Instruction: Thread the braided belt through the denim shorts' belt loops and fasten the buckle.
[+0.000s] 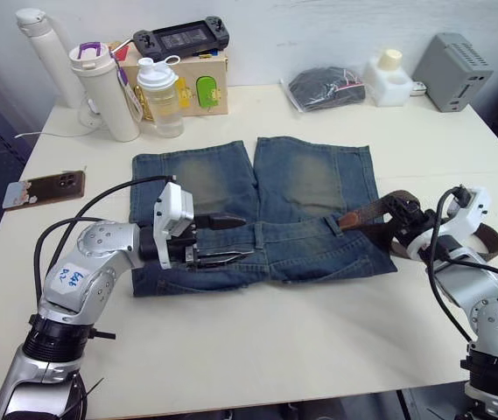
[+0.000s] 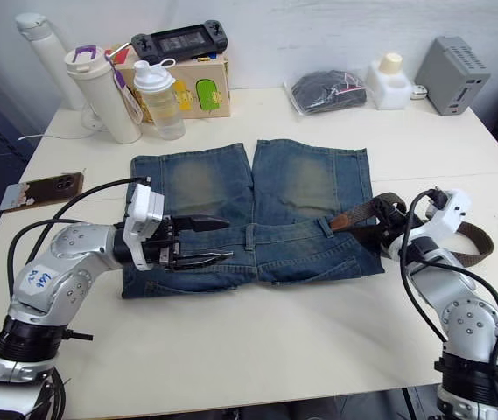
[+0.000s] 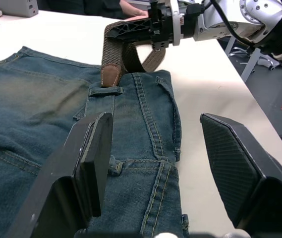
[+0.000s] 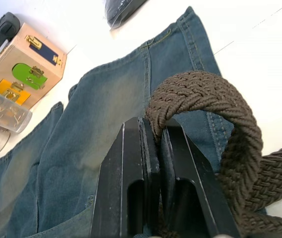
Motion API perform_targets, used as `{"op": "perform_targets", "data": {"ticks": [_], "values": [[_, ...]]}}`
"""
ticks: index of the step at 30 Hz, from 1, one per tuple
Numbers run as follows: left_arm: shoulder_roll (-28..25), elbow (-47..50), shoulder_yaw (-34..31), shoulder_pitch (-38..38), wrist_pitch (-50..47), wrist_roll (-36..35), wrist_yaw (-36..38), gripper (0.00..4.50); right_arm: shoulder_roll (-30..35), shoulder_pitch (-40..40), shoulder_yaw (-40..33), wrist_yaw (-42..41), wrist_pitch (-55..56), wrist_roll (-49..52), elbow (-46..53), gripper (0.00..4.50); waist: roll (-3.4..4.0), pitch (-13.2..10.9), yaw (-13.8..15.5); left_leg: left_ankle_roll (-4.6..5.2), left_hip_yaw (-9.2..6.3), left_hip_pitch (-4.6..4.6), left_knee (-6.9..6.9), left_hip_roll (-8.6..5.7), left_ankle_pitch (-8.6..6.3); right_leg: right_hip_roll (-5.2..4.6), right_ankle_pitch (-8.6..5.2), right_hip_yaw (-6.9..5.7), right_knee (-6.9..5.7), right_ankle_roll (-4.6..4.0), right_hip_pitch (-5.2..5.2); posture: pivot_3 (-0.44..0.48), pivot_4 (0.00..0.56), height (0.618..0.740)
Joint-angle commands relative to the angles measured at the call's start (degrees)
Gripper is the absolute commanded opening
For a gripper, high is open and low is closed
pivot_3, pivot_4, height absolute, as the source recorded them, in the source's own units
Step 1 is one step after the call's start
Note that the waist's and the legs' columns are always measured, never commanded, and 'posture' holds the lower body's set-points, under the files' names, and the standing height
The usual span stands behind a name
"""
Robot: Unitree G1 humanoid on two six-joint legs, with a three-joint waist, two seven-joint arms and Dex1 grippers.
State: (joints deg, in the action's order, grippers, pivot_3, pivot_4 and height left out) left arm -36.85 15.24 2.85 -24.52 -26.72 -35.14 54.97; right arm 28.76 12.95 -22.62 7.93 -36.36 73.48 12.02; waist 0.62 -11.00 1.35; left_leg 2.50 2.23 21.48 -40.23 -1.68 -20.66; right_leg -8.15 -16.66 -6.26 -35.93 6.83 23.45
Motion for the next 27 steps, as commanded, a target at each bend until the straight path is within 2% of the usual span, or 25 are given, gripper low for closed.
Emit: {"op": "perform_targets", "data": {"ticks": [1,8,21,27], "values": [[0.2,1.1,-1.6,-0.7,0.6,0.1,0.0,3.14,1.3,0.0,-1.4,-1.7,-0.7,-1.3,2.4,0.0,0.0,0.0,0.0,0.0,0.0,0.0,0.0,0.0,0.0,0.0,0.0,0.0,0.0,0.0,0.0,0.0,0.15,0.687],[0.4,0.6,-1.5,-1.6,0.5,0.3,0.3,3.14,0.8,2.0,-0.6,-3.4,-1.4,-4.7,1.6,0.0,0.0,0.0,0.0,0.0,0.0,0.0,0.01,0.0,0.0,0.01,0.0,-0.01,0.0,0.0,0.01,0.0,0.15,0.687],[0.4,-1.5,-1.0,-5.6,0.4,1.5,2.6,3.14,0.9,2.8,6.8,-8.4,-2.1,-19.1,5.2,0.0,0.0,0.0,-0.1,0.0,0.0,0.0,0.01,0.0,0.0,0.02,0.0,-0.06,0.01,0.0,0.01,0.0,0.15,0.687],[1.5,-3.4,0.4,-7.6,1.5,2.9,3.5,3.14,-1.2,2.8,9.5,-9.4,-5.0,-21.0,5.6,0.0,-0.01,0.0,-0.1,-0.01,0.0,0.0,0.0,0.0,0.0,0.03,0.0,-0.08,0.0,0.0,0.0,0.0,0.15,0.687]]}}
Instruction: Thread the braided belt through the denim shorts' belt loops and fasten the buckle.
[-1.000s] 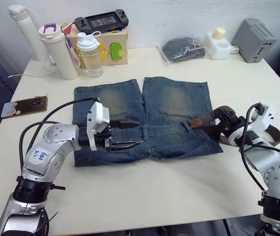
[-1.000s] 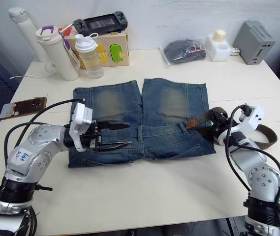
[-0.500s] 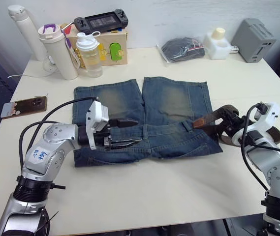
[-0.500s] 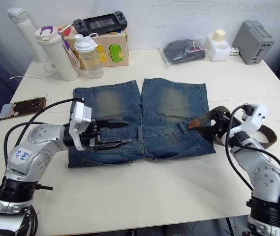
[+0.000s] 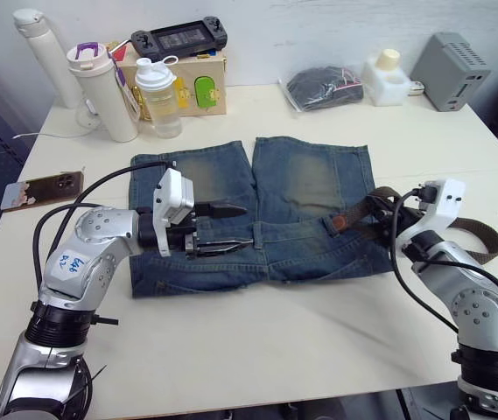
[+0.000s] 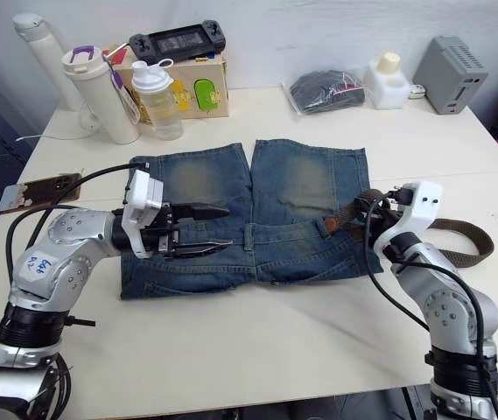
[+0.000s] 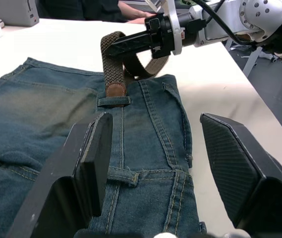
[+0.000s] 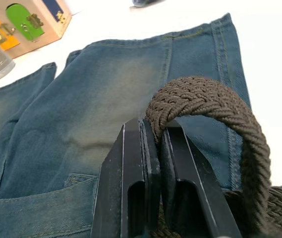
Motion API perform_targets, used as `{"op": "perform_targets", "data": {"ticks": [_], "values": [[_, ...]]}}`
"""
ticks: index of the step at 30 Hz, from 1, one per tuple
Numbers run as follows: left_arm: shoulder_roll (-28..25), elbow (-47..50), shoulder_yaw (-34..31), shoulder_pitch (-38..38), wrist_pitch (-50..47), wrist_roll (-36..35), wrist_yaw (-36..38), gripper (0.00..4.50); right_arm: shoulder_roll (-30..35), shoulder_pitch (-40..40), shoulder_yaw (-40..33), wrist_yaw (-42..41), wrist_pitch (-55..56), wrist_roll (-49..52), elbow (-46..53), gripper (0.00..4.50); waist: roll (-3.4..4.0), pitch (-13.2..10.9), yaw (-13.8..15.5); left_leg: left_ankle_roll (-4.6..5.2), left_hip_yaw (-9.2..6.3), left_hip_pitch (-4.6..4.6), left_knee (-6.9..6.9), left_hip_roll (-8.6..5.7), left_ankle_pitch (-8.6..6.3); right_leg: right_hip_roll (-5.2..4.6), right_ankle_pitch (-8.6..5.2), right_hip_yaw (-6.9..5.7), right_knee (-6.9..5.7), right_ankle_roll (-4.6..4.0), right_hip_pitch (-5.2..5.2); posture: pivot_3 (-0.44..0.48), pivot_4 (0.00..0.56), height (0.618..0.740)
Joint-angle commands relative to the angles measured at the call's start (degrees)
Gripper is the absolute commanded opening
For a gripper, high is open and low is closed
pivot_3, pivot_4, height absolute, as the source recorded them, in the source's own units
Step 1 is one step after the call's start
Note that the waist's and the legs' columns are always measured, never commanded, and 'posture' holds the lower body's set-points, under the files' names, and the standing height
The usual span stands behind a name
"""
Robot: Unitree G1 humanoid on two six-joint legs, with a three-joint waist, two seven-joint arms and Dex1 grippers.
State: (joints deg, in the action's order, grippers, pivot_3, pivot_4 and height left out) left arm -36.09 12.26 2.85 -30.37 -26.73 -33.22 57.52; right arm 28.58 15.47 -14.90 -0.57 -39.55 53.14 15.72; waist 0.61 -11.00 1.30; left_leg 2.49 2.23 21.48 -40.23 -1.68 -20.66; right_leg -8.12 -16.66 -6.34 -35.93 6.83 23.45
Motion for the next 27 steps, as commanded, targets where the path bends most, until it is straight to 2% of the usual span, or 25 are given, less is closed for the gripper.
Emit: {"op": "perform_targets", "data": {"ticks": [1,6,9,16,20,27], "values": [[1.2,-1.4,1.5,-2.7,2.8,2.3,1.7,3.14,-1.7,0.4,2.1,-0.9,-2.4,-0.7,1.5,0.0,0.0,0.0,0.0,0.0,0.0,0.0,0.0,0.0,0.0,0.0,0.0,-0.02,0.0,0.0,0.0,0.0,0.15,0.687],[4.9,-9.0,9.0,-8.2,13.1,11.8,5.6,3.14,-4.5,1.4,1.7,0.1,-6.1,0.1,-1.1,0.0,0.0,0.0,0.1,0.01,0.03,0.01,0.0,-0.04,0.01,0.02,0.01,-0.21,0.0,0.02,0.0,0.0,0.15,0.687],[8.0,-15.2,13.2,-10.9,22.2,19.4,4.9,3.14,-6.0,2.6,0.3,1.5,-9.3,2.1,-2.7,0.0,0.0,0.0,0.0,0.03,0.04,0.01,-0.01,-0.08,0.02,0.0,0.03,-0.2,0.01,0.06,0.0,0.0,0.15,0.687],[16.7,-35.4,19.2,-18.4,44.6,36.1,-4.5,3.14,-9.7,4.7,-7.4,9.5,-18.6,10.2,-9.4,0.0,-0.04,0.0,0.1,0.07,0.03,0.05,-0.01,-0.09,0.04,-0.03,0.05,-0.24,0.0,0.07,0.01,0.0,0.15,0.687],[19.8,-44.2,19.9,-21.6,51.9,40.1,-8.0,3.14,-11.8,6.0,-11.8,14.2,-21.0,17.0,-12.2,0.0,-0.06,0.0,0.1,0.12,0.02,0.05,-0.01,-0.11,0.07,-0.11,0.06,-0.28,-0.02,0.08,0.0,0.0,0.15,0.687],[22.1,-55.0,21.8,-25.7,60.3,46.3,-11.1,3.14,-12.9,6.7,-13.3,17.8,-21.9,22.7,-14.2,0.0,-0.08,0.0,0.1,0.18,0.0,0.08,-0.01,-0.17,0.09,-0.22,0.06,-0.33,-0.03,0.1,0.01,0.0,0.15,0.687]]}}
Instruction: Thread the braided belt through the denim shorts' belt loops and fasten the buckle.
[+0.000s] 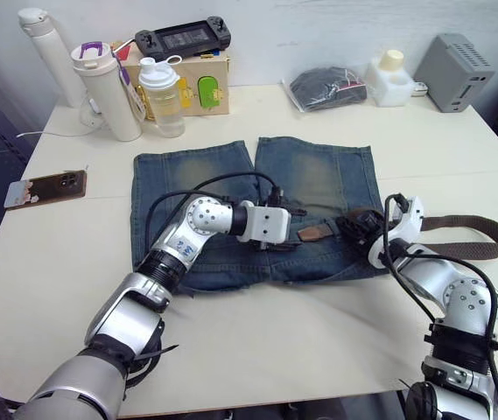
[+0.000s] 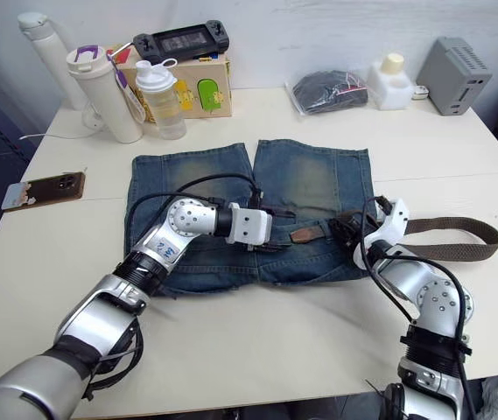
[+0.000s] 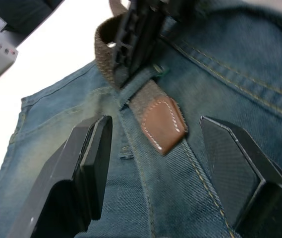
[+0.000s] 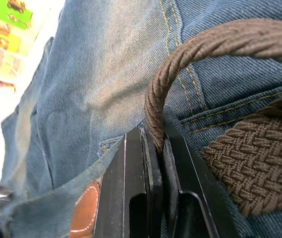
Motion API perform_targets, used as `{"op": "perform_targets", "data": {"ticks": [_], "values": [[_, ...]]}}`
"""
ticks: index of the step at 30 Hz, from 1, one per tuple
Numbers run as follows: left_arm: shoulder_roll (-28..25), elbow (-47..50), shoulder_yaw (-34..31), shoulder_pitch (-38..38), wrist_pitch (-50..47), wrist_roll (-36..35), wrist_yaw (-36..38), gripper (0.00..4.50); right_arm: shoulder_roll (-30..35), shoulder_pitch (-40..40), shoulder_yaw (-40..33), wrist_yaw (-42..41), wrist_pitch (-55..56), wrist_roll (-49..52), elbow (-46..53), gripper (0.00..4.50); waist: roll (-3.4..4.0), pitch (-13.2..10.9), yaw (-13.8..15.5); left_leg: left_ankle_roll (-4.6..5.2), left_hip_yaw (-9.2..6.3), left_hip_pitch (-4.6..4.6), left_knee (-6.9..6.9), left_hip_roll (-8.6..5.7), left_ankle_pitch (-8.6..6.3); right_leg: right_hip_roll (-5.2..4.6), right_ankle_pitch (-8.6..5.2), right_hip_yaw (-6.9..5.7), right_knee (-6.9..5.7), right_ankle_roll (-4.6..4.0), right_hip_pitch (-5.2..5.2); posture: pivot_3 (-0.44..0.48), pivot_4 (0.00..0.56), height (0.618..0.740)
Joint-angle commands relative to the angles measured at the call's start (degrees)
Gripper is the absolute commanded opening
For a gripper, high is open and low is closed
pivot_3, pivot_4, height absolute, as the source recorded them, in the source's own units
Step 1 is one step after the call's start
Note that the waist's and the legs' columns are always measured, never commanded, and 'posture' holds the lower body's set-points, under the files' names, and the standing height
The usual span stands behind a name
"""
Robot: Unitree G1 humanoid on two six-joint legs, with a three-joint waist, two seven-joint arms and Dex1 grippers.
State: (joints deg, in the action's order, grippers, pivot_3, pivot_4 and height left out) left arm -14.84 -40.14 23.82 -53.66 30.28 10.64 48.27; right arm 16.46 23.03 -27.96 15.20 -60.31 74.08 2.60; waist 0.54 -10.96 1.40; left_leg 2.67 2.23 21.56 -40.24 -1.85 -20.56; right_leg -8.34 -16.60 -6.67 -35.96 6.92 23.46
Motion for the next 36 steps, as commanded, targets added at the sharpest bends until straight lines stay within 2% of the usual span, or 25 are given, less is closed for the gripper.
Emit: {"op": "perform_targets", "data": {"ticks": [1,10,18,23,24,26,36], "values": [[1.2,-3.9,1.1,-2.9,4.0,3.4,-2.5,3.14,-0.9,-0.9,-0.1,2.4,-1.0,2.3,-1.0,0.0,-0.02,0.0,0.0,0.01,0.0,0.0,0.0,-0.01,0.0,-0.02,0.01,0.0,0.0,0.01,0.0,0.0,0.15,0.687],[5.0,-13.6,3.4,-7.2,6.2,11.5,-10.9,3.14,-2.0,-2.6,0.6,4.6,0.7,5.7,1.1,0.0,-0.07,0.0,0.1,0.05,-0.01,0.01,0.01,-0.04,0.02,-0.09,0.02,0.0,0.0,0.05,0.0,0.0,0.15,0.687],[6.0,-18.0,3.9,-8.9,7.7,14.3,-15.8,3.14,-1.8,-3.6,1.2,6.0,2.1,8.1,2.6,0.0,-0.09,0.1,0.0,0.08,-0.01,0.01,0.02,-0.05,0.03,-0.15,0.04,0.02,0.0,0.07,0.0,0.0,0.15,0.687],[5.5,-18.6,3.7,-8.9,8.3,14.0,-14.7,1.76,-1.6,-3.8,1.6,6.6,3.2,8.9,3.1,0.0,-0.09,0.1,0.0,0.08,-0.02,0.02,0.02,-0.05,0.03,-0.16,0.04,0.02,0.0,0.07,0.01,0.0,0.15,0.687],[5.5,-18.7,3.6,-8.8,8.1,13.7,-14.3,1.25,-1.6,-3.8,1.7,6.7,3.3,8.9,3.1,0.0,-0.09,0.1,0.0,0.08,-0.02,0.02,0.03,-0.05,0.03,-0.17,0.04,0.02,0.01,0.07,0.02,0.0,0.15,0.687],[5.8,-18.6,2.0,-8.3,6.8,10.9,-11.3,0.56,-1.7,-3.9,2.0,6.9,3.7,9.0,3.3,0.0,-0.09,0.1,-0.2,0.08,-0.01,0.01,0.08,-0.05,0.03,-0.17,0.04,0.02,0.02,0.07,0.02,0.0,0.15,0.687],[5.9,-20.0,-4.7,-9.9,2.3,0.9,2.0,0.56,-1.3,-4.1,3.5,6.6,5.3,9.3,3.6,0.0,-0.09,0.1,-0.9,0.08,0.0,0.04,0.12,-0.03,0.03,-0.13,0.04,0.0,0.04,0.07,0.07,0.0,0.15,0.687]]}}
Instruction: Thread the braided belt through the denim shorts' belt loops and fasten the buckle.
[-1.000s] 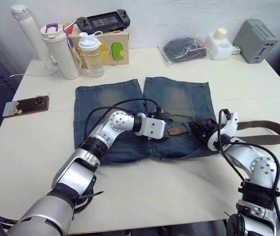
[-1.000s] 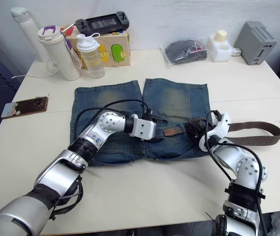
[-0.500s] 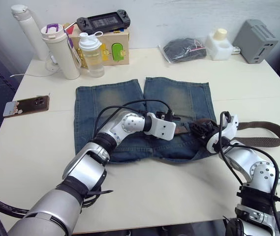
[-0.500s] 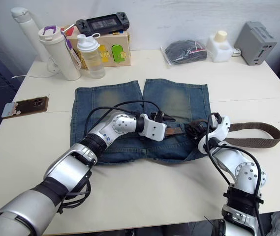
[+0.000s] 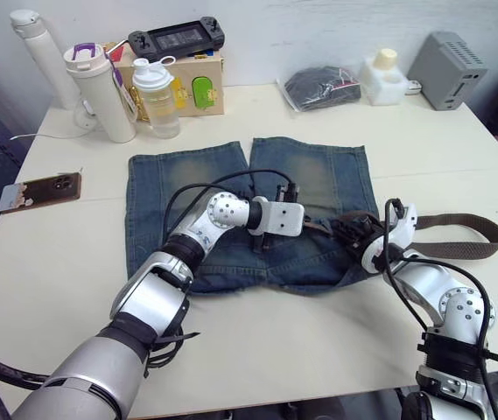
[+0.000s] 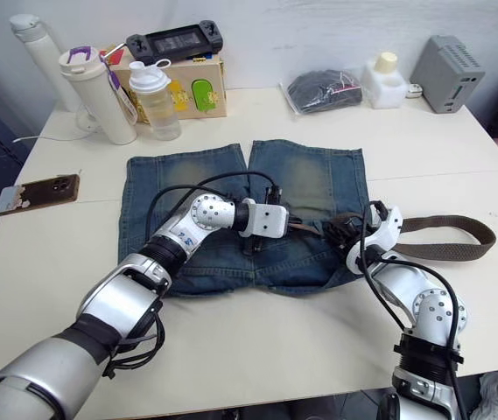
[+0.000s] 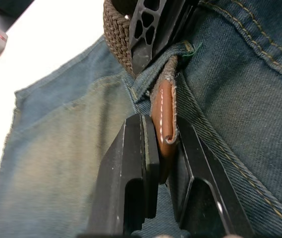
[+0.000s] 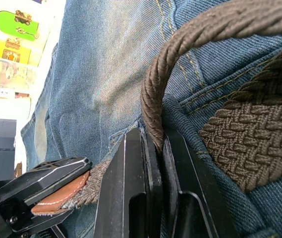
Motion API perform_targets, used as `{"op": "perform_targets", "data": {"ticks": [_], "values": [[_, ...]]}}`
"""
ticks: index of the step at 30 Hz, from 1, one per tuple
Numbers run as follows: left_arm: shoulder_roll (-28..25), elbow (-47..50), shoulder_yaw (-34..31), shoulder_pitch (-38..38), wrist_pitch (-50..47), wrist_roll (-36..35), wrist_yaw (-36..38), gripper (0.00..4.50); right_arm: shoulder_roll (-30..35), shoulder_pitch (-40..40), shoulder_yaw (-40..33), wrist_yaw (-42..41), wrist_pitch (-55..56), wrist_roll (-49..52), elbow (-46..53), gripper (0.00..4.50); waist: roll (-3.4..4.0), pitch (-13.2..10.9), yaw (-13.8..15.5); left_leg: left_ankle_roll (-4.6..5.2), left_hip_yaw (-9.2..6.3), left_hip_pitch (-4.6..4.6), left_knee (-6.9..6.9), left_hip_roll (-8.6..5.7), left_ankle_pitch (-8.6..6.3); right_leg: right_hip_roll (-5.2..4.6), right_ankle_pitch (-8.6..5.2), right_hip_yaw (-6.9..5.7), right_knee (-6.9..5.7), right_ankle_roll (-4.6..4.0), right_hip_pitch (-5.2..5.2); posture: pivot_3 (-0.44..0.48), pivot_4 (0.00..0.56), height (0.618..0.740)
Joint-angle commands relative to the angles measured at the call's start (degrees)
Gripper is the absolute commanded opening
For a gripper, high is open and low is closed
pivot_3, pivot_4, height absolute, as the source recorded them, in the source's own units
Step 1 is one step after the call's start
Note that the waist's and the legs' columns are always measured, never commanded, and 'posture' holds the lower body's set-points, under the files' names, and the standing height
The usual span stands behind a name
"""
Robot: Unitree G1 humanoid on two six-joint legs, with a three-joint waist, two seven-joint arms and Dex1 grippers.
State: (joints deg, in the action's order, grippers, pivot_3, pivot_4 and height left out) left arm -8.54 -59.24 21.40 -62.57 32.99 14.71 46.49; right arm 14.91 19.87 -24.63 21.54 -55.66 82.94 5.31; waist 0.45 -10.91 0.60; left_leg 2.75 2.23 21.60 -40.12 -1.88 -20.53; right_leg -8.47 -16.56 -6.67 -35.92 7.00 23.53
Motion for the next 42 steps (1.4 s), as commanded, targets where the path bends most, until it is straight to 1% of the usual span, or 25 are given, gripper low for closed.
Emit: {"op": "perform_targets", "data": {"ticks": [1,6,8,9,14,18,21,26,33,42], "values": [[-0.3,-1.0,-2.7,-1.2,-0.4,-3.7,4.6,0.56,0.3,-0.9,0.3,0.2,0.8,0.4,0.9,0.0,0.0,0.0,-0.2,0.0,0.0,0.01,0.0,0.0,0.0,0.0,0.0,0.0,0.0,0.0,0.01,0.0,0.15,0.687],[0.5,-0.6,-4.1,-1.6,-1.7,-6.6,10.8,0.56,0.9,-0.9,0.5,-0.2,1.5,0.3,0.4,0.0,0.0,0.0,-0.5,0.0,0.0,0.05,0.0,0.0,0.0,0.01,0.0,-0.01,0.0,0.0,0.04,0.0,0.15,0.687],[0.9,-0.3,-4.8,-1.8,-3.2,-8.0,13.8,0.09,1.1,-0.8,0.6,-0.4,1.7,0.0,0.3,0.0,0.0,0.0,-0.6,0.0,0.0,0.06,0.0,0.0,0.0,0.02,0.0,-0.02,0.0,0.0,0.05,0.0,0.15,0.687],[1.1,-0.2,-5.2,-2.0,-4.0,-8.6,15.1,0.02,1.2,-0.7,0.7,-0.5,1.8,-0.1,0.2,0.0,0.0,0.0,-0.6,0.0,0.0,0.07,0.0,0.0,0.0,0.02,0.0,-0.02,0.01,0.0,0.05,0.0,0.15,0.687],[1.3,-0.4,-6.2,-3.2,-7.5,-9.9,20.6,0.02,1.6,-0.5,0.8,-1.1,2.2,-0.7,-0.3,0.0,-0.01,0.0,-0.6,0.0,0.0,0.11,0.0,-0.01,0.0,0.03,0.0,-0.02,0.0,0.0,0.09,0.0,0.15,0.687],[1.9,-0.5,-7.4,-4.3,-9.8,-11.2,23.3,0.02,1.7,-0.4,0.9,-1.3,2.4,-1.2,-0.5,0.0,0.0,0.0,-0.7,0.01,0.0,0.15,-0.01,-0.01,0.01,0.05,0.0,-0.03,0.0,0.0,0.14,0.0,0.15,0.687],[1.7,-1.1,-7.0,-5.2,-9.4,-9.8,23.1,0.02,1.5,-0.4,1.0,-1.4,2.6,-1.4,-0.4,0.0,-0.01,0.0,-0.7,0.02,-0.01,0.2,-0.02,-0.01,0.01,0.04,0.0,-0.04,0.0,0.0,0.16,0.0,0.15,0.687],[2.2,-2.8,-6.2,-6.3,-7.6,-7.4,20.6,0.02,1.2,-0.7,1.1,-1.4,2.9,-1.6,0.0,0.0,-0.01,0.0,-0.6,0.03,-0.03,0.27,-0.05,-0.02,0.01,0.04,0.0,-0.07,0.0,0.0,0.2,0.0,0.15,0.687],[3.0,-3.2,-6.9,-6.3,-7.3,-8.3,22.4,0.02,1.1,-0.8,1.3,-1.3,3.1,-2.0,0.2,0.0,-0.01,0.0,-0.6,0.04,-0.08,0.34,-0.1,-0.04,0.02,0.03,0.01,-0.12,0.0,0.01,0.21,0.0,0.15,0.687],[5.1,-3.4,-6.2,-6.5,-7.1,-7.2,20.3,0.02,0.9,-1.1,1.7,-0.4,3.0,-1.3,1.0,0.0,-0.01,0.0,-0.5,0.06,-0.13,0.41,-0.14,-0.08,0.04,0.01,0.01,-0.18,-0.01,0.02,0.23,0.0,0.15,0.687]]}}
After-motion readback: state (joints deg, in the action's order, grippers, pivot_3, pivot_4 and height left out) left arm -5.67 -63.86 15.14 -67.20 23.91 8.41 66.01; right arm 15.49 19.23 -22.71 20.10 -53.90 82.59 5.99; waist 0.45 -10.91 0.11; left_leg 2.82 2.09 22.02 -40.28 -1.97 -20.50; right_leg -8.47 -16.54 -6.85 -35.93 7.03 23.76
